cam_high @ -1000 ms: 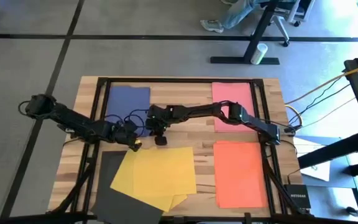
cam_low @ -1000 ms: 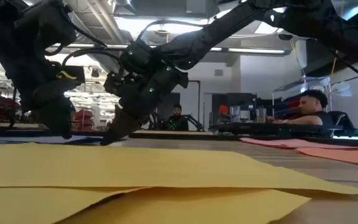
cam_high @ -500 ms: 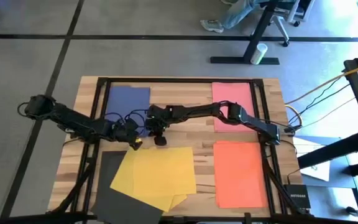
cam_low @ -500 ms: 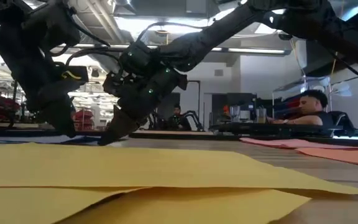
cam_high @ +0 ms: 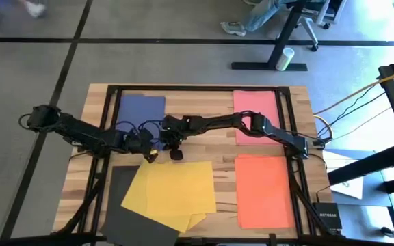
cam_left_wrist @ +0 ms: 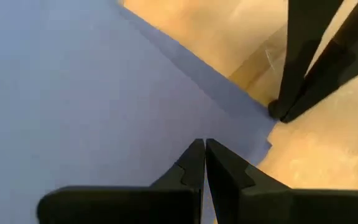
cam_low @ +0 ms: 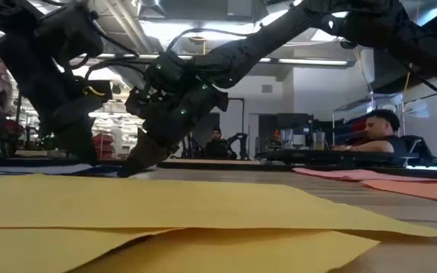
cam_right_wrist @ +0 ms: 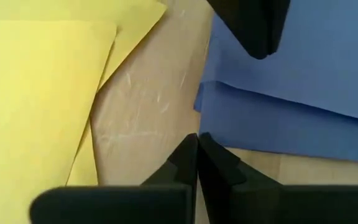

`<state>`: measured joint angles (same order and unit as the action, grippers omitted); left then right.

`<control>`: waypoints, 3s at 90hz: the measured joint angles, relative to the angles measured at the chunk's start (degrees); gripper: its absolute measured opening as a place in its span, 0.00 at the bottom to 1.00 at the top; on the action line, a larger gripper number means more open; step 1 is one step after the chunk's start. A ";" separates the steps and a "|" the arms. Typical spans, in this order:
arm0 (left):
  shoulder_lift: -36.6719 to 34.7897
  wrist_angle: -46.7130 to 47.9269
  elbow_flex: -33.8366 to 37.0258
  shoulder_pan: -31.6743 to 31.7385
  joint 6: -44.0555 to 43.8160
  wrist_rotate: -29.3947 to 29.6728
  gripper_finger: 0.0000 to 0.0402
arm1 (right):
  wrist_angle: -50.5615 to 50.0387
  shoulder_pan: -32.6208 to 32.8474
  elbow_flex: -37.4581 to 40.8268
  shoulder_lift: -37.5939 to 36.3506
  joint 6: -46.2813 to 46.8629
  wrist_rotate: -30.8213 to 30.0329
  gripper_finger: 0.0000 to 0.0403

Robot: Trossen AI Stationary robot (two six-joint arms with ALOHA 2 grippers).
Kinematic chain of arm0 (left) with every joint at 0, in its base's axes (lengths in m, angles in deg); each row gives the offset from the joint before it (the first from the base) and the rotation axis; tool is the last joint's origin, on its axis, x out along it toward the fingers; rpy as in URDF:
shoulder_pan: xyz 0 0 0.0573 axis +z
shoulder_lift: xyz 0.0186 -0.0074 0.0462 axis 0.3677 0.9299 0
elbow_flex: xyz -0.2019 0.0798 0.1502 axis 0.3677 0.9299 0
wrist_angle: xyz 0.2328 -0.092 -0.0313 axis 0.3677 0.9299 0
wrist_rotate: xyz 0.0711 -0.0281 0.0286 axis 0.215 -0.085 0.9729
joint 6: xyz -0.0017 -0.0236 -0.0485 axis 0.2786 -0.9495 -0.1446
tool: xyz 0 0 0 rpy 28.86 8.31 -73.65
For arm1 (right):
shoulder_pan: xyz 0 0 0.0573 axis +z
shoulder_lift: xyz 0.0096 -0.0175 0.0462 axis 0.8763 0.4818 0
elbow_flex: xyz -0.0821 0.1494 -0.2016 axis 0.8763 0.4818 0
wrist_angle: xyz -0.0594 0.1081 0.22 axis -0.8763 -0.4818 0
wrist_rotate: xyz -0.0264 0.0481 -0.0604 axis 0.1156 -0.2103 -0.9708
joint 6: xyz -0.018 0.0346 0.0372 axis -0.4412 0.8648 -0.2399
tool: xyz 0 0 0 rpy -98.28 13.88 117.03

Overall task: Organize paper
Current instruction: Move the blue papers to the top left of the table, then move the yellow paper to the top center of the table

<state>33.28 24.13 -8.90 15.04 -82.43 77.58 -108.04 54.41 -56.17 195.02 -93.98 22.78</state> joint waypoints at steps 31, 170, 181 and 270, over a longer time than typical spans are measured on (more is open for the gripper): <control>-1.68 -0.70 -2.82 0.21 4.15 -0.17 0.00 | -12.08 0.67 0.40 -8.61 -5.24 -2.55 0.00; -8.24 -10.24 -7.28 -2.81 13.45 -15.14 0.00 | -3.69 9.63 49.14 -36.62 17.31 -29.94 0.00; -8.24 -10.20 -7.28 -2.81 13.48 -15.14 0.00 | -4.48 5.92 48.05 -36.31 13.53 -38.15 0.00; -7.32 -8.83 -7.26 -2.83 13.02 -15.98 0.00 | 0.81 11.70 64.14 -45.96 27.82 -8.58 0.00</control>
<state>25.96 15.31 -16.16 12.21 -69.41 61.60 -107.22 66.11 7.97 149.05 -66.16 14.21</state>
